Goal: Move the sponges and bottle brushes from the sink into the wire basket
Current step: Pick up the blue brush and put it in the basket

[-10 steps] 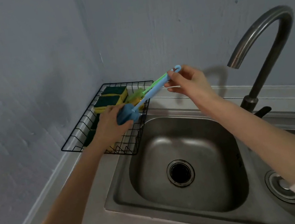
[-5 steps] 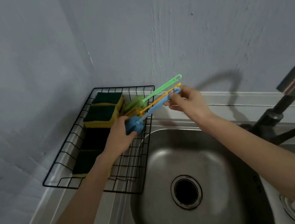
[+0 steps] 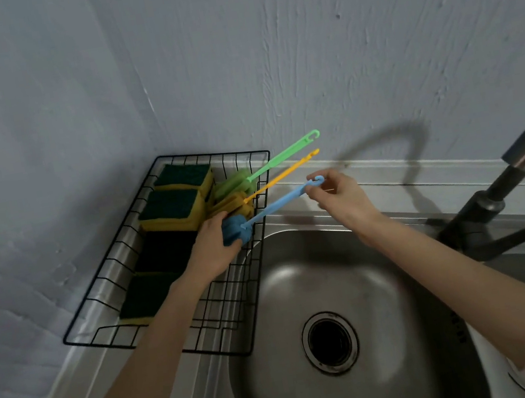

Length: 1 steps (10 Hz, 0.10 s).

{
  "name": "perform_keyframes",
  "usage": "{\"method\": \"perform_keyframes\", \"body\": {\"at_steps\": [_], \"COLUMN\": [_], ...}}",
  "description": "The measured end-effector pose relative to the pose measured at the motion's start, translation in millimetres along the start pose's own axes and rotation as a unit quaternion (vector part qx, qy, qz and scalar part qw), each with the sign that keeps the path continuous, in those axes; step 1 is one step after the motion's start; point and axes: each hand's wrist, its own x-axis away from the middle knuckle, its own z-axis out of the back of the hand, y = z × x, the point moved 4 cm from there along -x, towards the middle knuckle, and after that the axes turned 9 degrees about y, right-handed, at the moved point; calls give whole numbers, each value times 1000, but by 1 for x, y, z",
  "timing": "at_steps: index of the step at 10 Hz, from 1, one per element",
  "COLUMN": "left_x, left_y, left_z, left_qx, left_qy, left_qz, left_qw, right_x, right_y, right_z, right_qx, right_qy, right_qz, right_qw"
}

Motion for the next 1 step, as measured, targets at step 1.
{"method": "perform_keyframes", "body": {"at_steps": [1], "left_x": [8], "left_y": [12], "left_z": [11], "left_qx": [8], "left_qy": [20], "left_qz": [-20], "left_qw": [1000], "right_x": [11], "right_y": [-13], "right_z": [12], "right_qx": [115], "right_qy": [30], "right_qz": [75], "right_qw": [990]}}
